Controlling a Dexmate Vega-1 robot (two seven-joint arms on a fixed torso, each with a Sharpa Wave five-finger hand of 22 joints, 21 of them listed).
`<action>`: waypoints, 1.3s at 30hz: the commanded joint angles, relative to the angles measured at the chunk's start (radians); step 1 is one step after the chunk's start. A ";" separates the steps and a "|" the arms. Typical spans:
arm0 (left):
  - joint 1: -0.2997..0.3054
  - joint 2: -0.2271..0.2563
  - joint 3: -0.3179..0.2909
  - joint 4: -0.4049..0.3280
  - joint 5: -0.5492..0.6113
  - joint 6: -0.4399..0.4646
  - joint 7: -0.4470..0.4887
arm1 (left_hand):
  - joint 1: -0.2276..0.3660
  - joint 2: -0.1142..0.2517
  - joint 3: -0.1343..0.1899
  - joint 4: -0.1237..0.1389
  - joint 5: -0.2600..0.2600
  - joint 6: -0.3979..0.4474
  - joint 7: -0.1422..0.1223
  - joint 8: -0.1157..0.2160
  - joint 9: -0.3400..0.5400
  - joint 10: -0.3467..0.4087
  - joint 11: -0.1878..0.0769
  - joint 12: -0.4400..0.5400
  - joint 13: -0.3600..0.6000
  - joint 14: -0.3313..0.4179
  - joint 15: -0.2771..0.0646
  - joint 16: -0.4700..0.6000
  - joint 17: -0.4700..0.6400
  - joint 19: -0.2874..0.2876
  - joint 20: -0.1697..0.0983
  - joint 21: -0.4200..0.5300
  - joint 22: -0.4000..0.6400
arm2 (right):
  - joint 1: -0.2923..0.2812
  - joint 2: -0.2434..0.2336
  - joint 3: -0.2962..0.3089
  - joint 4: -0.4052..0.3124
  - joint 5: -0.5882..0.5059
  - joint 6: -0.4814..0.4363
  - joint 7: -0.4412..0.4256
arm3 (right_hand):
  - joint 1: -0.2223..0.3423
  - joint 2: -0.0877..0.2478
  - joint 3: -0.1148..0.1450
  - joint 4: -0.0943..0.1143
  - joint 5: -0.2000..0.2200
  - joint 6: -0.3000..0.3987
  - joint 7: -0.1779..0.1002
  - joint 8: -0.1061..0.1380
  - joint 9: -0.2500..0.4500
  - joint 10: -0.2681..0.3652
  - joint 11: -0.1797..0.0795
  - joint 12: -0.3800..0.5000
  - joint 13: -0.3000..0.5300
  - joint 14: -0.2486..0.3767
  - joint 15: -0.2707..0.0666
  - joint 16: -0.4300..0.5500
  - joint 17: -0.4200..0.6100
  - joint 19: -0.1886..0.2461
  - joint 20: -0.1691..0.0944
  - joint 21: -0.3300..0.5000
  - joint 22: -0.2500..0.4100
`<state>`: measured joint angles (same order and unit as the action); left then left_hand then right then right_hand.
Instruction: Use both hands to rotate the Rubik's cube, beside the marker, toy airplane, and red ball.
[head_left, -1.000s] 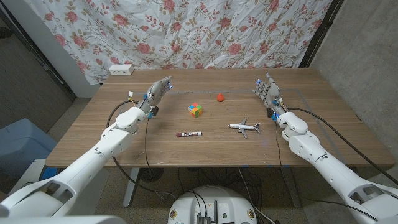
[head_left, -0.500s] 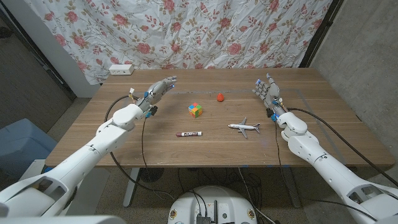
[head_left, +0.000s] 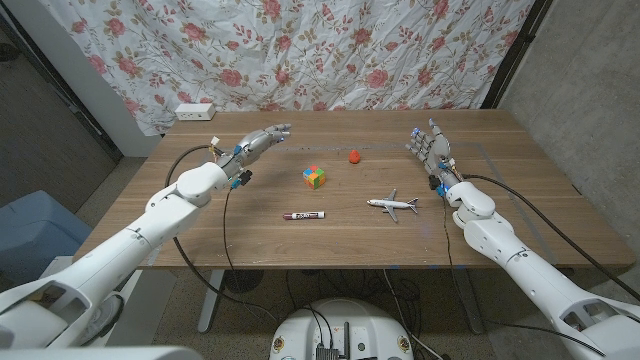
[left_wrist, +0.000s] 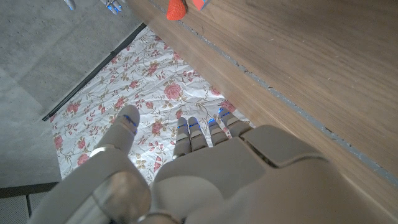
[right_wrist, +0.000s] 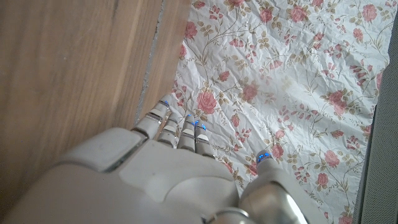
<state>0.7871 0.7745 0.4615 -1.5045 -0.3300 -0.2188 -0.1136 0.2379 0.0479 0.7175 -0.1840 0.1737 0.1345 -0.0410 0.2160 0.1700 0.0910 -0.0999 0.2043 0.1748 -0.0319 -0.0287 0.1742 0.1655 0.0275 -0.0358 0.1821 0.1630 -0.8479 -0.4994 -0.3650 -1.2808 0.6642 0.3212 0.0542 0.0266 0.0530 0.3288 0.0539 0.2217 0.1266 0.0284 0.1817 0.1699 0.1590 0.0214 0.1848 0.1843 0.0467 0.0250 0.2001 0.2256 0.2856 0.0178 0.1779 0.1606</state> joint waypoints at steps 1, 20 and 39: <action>-0.013 0.096 0.011 -0.094 0.128 0.038 -0.018 | 0.016 -0.003 0.002 -0.009 -0.002 0.000 -0.007 0.002 0.004 0.005 -0.009 -0.001 0.002 0.005 -0.032 0.004 0.002 0.015 -0.039 0.004 0.002 | -0.007 -0.004 0.000 -0.011 -0.002 0.009 0.006 | 0.001 0.007 0.006 0.002 0.004 0.005 -0.003 0.004 0.004 0.004 -0.005 0.005 0.001 0.008 0.001 0.009 0.001 0.008 0.002 0.007 0.005; -0.091 0.171 0.059 -0.172 0.388 0.048 -0.073 | 0.079 -0.027 0.005 -0.010 0.001 0.018 -0.034 0.006 0.006 0.038 -0.048 0.001 0.003 0.013 -0.041 0.005 0.002 0.027 -0.024 0.003 0.001 | -0.044 -0.008 0.008 -0.059 0.000 0.012 -0.024 | 0.001 0.007 0.006 0.002 0.005 0.005 -0.004 0.004 0.004 0.008 -0.003 0.006 0.001 0.008 0.000 0.009 0.000 0.008 0.000 0.007 0.005; -0.187 0.180 0.129 -0.215 0.656 0.052 -0.168 | 0.143 -0.066 0.002 -0.010 0.002 0.041 -0.061 0.012 0.006 0.059 -0.073 -0.003 0.004 -0.013 -0.074 -0.001 0.003 0.013 -0.021 -0.005 0.002 | -0.051 -0.013 0.014 -0.073 0.001 0.005 -0.038 | 0.002 0.009 0.007 0.002 0.005 0.012 -0.003 0.007 0.004 0.013 -0.002 0.008 0.001 0.013 -0.001 0.011 -0.001 0.013 -0.001 0.008 0.005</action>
<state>0.6504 0.9505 0.5536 -1.6984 0.1836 -0.1661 -0.2334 0.3630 -0.0148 0.7218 -0.1880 0.1738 0.1662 -0.0951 0.2227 0.1750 0.1464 -0.1663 0.2043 0.1746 -0.0341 -0.0342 0.1742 0.1652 0.0516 -0.0358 0.1821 0.1631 -0.8938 -0.5077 -0.3545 -1.3433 0.6644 0.3346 0.0248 0.0266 0.0530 0.3287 0.0539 0.2216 0.1308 0.0242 0.1816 0.1697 0.1626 0.0177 0.1888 0.1842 0.0467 0.0251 0.2039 0.2231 0.2856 0.0178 0.1813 0.1604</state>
